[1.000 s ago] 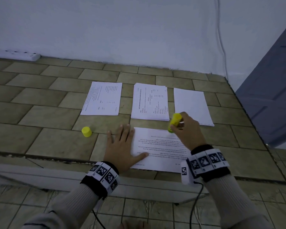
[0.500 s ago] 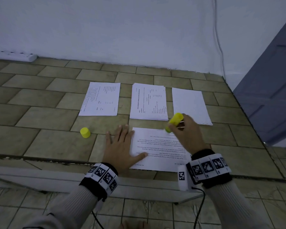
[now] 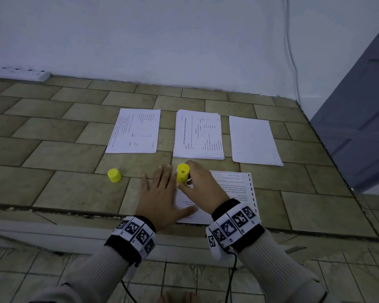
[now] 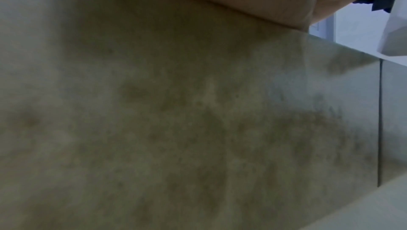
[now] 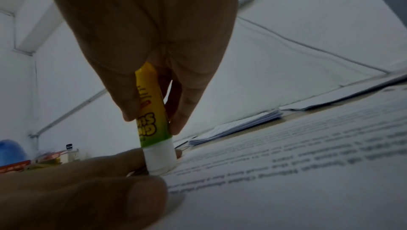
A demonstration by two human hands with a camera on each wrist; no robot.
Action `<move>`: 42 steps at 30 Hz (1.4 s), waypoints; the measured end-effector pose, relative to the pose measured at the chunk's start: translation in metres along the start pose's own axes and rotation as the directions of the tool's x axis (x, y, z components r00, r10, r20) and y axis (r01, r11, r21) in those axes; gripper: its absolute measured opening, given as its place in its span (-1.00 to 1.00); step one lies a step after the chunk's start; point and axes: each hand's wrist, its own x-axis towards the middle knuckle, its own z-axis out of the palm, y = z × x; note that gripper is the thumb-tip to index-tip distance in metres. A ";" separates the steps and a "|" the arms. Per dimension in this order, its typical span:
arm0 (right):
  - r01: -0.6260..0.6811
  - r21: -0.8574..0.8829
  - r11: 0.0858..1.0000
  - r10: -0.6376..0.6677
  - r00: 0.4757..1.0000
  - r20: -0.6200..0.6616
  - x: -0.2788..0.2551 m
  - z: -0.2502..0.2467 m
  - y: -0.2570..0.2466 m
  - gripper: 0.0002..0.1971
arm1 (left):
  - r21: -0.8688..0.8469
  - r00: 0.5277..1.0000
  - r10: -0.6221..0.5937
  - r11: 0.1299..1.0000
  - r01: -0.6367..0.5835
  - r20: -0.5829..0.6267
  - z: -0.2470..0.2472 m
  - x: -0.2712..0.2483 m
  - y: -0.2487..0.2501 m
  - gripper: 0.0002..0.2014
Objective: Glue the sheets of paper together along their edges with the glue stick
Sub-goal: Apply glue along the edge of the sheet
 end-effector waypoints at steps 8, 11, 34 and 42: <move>-0.060 0.000 0.998 0.059 0.995 -0.085 -0.020 -0.031 0.018 -0.82 | 0.060 0.999 -0.027 0.998 0.025 0.034 -0.003 -0.001 0.001 0.26; -0.103 0.032 0.994 0.106 0.986 -0.132 -0.040 -0.051 0.039 -0.86 | 0.059 0.999 -0.033 0.998 0.031 0.043 -0.003 -0.001 0.001 0.28; 0.147 0.103 0.984 -0.155 0.986 0.067 -0.056 -0.027 0.008 -0.85 | -0.049 1.000 -0.012 0.999 0.013 0.018 -0.005 0.002 -0.003 -0.09; 0.221 0.031 0.975 -0.223 0.966 0.132 -0.047 -0.007 -0.006 -0.76 | 0.010 0.999 0.038 0.999 -0.038 -0.011 0.006 0.002 -0.009 -0.28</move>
